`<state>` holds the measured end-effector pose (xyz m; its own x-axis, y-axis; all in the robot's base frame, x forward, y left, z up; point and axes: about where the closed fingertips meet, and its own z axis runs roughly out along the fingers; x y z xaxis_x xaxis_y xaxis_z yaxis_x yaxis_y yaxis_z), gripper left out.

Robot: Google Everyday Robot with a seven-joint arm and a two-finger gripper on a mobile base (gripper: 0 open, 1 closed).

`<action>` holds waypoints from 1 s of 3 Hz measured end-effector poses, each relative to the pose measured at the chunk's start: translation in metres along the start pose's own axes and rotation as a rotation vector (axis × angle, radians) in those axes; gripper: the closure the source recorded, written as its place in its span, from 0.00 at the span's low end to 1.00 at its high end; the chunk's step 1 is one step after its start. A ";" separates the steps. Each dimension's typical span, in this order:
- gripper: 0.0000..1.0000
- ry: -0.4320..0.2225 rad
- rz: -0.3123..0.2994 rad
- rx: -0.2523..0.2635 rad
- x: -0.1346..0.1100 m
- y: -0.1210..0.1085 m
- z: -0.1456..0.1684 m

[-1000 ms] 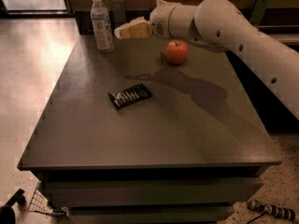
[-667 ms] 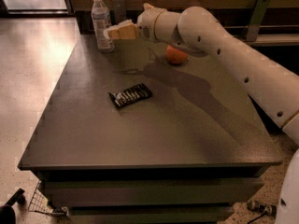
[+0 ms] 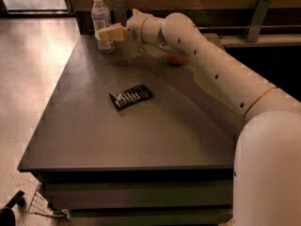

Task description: Pick blue plastic bottle

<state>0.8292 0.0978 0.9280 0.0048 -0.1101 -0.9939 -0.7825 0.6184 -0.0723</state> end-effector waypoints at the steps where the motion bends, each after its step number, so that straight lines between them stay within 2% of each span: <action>1: 0.00 -0.006 0.001 -0.028 -0.001 0.004 0.026; 2: 0.00 -0.021 -0.004 -0.055 -0.010 0.011 0.046; 3: 0.15 -0.032 0.003 -0.082 -0.014 0.019 0.064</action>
Offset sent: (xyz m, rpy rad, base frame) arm 0.0299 0.0698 0.0211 0.0273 -0.0357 0.0933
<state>0.8537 0.1612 0.9353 0.0216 -0.0823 -0.9964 -0.8308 0.5530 -0.0637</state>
